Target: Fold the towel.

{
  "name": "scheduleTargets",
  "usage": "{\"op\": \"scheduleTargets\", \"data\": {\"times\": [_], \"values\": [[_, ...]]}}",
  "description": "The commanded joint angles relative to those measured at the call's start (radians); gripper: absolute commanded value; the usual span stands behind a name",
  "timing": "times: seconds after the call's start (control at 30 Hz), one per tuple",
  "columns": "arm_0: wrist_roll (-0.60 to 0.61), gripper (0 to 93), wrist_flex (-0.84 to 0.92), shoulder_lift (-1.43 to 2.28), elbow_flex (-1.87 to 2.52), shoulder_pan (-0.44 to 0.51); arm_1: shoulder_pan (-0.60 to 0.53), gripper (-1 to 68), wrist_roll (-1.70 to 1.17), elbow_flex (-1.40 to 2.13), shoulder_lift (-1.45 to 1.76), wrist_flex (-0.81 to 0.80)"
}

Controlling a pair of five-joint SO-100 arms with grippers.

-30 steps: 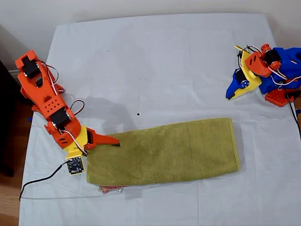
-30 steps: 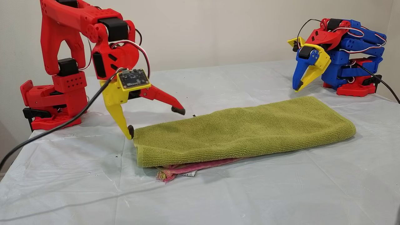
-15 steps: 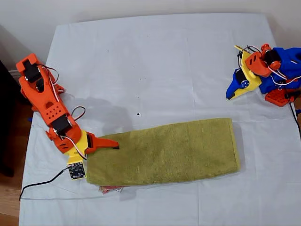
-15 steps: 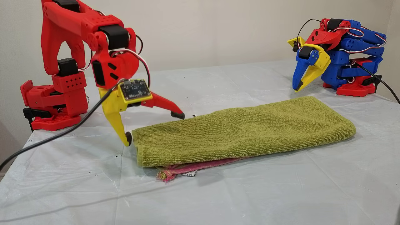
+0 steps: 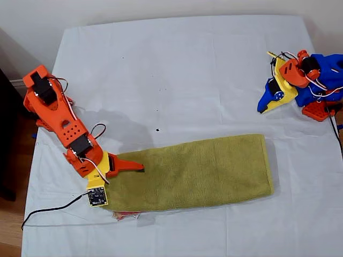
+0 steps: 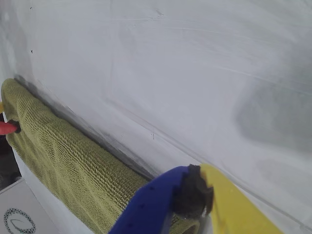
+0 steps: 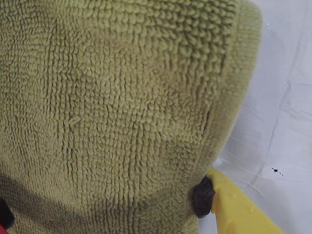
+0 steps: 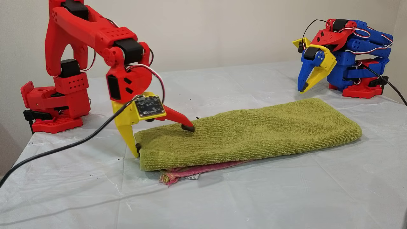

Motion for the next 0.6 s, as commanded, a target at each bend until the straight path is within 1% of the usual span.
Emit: {"op": "scheduleTargets", "data": {"times": [0.0, 0.1, 0.37, 0.43, 0.57], "values": [[0.012, 89.2, 0.005, -0.009, -0.104, -0.031, 0.005, 0.1, -0.005, 0.097, 0.222, 0.002], [0.031, 88.5, 0.038, -0.02, -0.141, -0.043, 0.005, 0.1, -0.005, 0.097, 0.222, 0.002], [0.067, 83.3, 0.06, -0.02, -0.155, -0.064, 0.005, 0.1, -0.005, 0.097, 0.222, 0.002], [0.074, 79.5, 0.084, -0.014, -0.167, -0.067, 0.005, 0.1, -0.005, 0.097, 0.222, 0.002], [0.08, 66.4, 0.115, 0.021, -0.166, -0.067, 0.005, 0.1, -0.005, 0.097, 0.222, 0.002]]}}
